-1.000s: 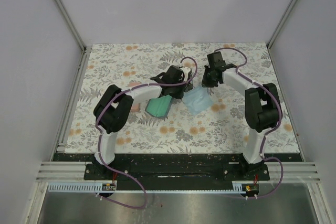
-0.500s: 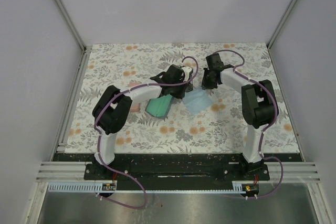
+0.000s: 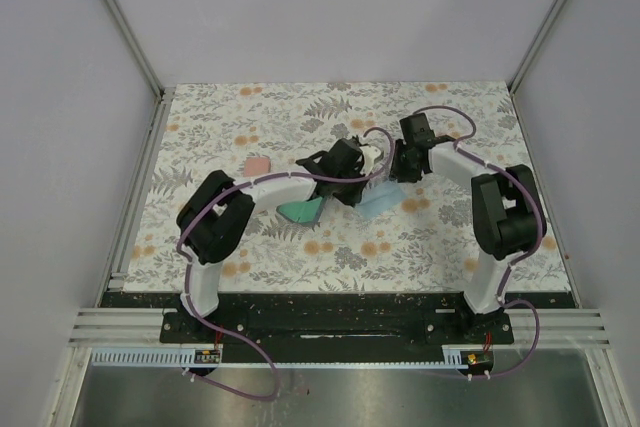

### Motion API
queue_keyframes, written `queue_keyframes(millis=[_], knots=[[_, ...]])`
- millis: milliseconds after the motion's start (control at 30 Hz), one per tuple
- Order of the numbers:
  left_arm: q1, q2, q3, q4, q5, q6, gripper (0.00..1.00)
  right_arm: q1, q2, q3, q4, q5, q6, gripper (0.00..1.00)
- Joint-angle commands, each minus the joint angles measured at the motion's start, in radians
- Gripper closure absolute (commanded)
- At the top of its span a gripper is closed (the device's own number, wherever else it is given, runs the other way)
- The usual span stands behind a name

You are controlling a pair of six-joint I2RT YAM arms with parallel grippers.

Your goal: Organize the sunglasses

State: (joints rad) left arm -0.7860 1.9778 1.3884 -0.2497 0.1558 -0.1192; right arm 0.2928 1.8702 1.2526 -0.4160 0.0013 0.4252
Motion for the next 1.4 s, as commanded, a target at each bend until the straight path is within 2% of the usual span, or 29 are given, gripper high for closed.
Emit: queue_keyframes(millis=[0, 133, 300, 333, 400, 533, 567, 733, 833, 967, 1200, 1367], knots=[[-0.027, -0.042, -0.026, 0.021, 0.021, 0.047, 1.0, -0.012, -0.12, -0.074, 0.066, 0.043, 0.03, 0.55], [-0.05, -0.04, -0.046, 0.029, 0.037, 0.064, 1.0, -0.015, -0.183, -0.143, 0.097, 0.072, 0.056, 0.49], [-0.067, -0.028, -0.052, 0.027, 0.097, 0.073, 0.86, -0.024, -0.232, -0.191, 0.121, 0.091, 0.084, 0.48], [-0.068, -0.031, -0.058, 0.032, 0.102, 0.075, 0.82, -0.026, -0.236, -0.194, 0.12, 0.098, 0.09, 0.48], [-0.07, -0.043, -0.071, 0.035, 0.099, 0.072, 0.67, -0.032, -0.241, -0.2, 0.125, 0.1, 0.096, 0.47], [-0.068, -0.082, -0.097, 0.05, 0.093, 0.046, 0.51, -0.037, -0.233, -0.193, 0.132, 0.066, 0.084, 0.48], [-0.067, -0.092, -0.098, 0.053, 0.081, 0.035, 0.49, -0.037, -0.223, -0.185, 0.138, 0.043, 0.067, 0.5], [-0.009, -0.123, -0.098, 0.059, 0.048, -0.057, 0.49, -0.037, -0.143, -0.104, 0.115, -0.052, 0.014, 0.58], [0.017, -0.134, -0.1, 0.07, 0.034, -0.071, 0.49, -0.037, -0.117, -0.085, 0.102, -0.092, 0.029, 0.51], [0.024, -0.122, -0.08, 0.046, -0.001, -0.036, 0.5, -0.035, -0.115, -0.097, 0.083, -0.11, 0.108, 0.47], [0.033, -0.076, -0.042, 0.024, -0.007, 0.015, 0.53, -0.035, -0.149, -0.173, 0.082, -0.113, 0.328, 0.55], [0.037, -0.085, -0.043, 0.033, 0.005, 0.016, 0.55, -0.035, -0.186, -0.232, 0.124, -0.075, 0.394, 0.61]])
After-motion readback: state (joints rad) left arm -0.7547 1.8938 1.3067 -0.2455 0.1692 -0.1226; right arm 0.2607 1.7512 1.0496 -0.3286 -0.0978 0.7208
